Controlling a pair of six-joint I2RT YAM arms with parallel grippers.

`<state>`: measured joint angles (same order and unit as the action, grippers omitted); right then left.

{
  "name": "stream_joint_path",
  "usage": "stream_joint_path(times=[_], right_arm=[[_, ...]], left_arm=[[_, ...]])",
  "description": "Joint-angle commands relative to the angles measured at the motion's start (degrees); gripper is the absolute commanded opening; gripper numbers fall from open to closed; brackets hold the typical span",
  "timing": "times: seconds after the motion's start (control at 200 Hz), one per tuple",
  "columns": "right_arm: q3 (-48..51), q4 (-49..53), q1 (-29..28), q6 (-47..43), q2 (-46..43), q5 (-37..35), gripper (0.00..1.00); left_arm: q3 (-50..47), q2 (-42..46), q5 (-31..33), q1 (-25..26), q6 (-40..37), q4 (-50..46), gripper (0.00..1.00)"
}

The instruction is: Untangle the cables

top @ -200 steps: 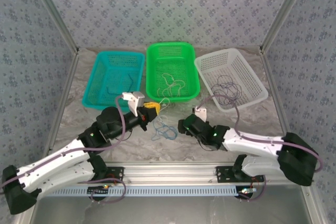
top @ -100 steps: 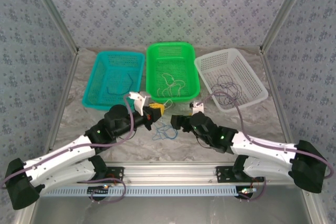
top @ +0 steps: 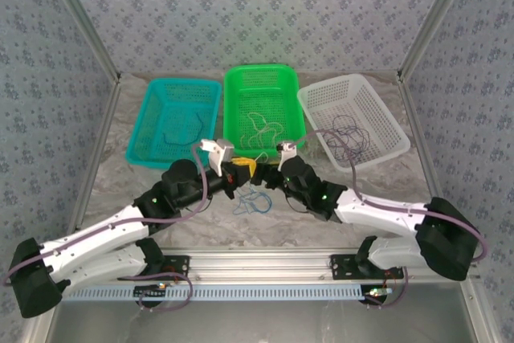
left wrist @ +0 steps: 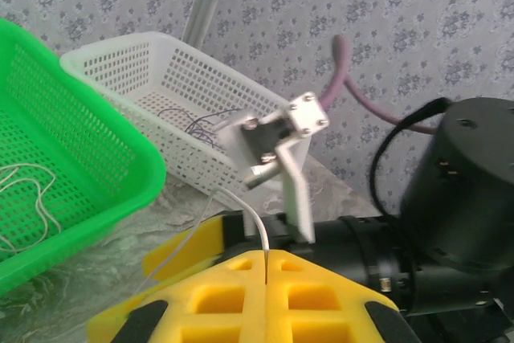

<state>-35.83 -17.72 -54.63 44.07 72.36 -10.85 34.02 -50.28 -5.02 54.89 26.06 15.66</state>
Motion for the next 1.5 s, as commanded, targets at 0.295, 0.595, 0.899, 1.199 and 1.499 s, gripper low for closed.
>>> stream_joint_path(times=[0.295, 0.595, 0.899, 1.199, 1.499], right_arm=[[-3.89, 6.05, 1.09, 4.59, 13.98, 2.89, 0.82], [-1.03, 17.93, -0.27, 5.71, 13.70, -2.87, 0.81], [3.33, 16.65, -0.04, 7.30, 12.41, -3.38, 0.82], [6.26, 15.71, 0.59, 8.99, 12.29, -3.36, 0.80], [10.99, 10.22, 1.88, 11.41, 10.61, -1.78, 0.82]], left_arm=[[6.71, 1.33, -1.05, 0.39, -2.71, 2.42, 0.00], [8.13, 4.24, 1.03, 0.39, -6.04, -2.68, 0.00], [10.31, 4.79, 4.44, -0.08, -9.11, -6.17, 0.00], [17.31, 2.42, 3.92, -2.69, -13.98, -12.31, 0.00], [25.01, -0.57, 3.79, -6.67, -18.26, -15.58, 0.00]])
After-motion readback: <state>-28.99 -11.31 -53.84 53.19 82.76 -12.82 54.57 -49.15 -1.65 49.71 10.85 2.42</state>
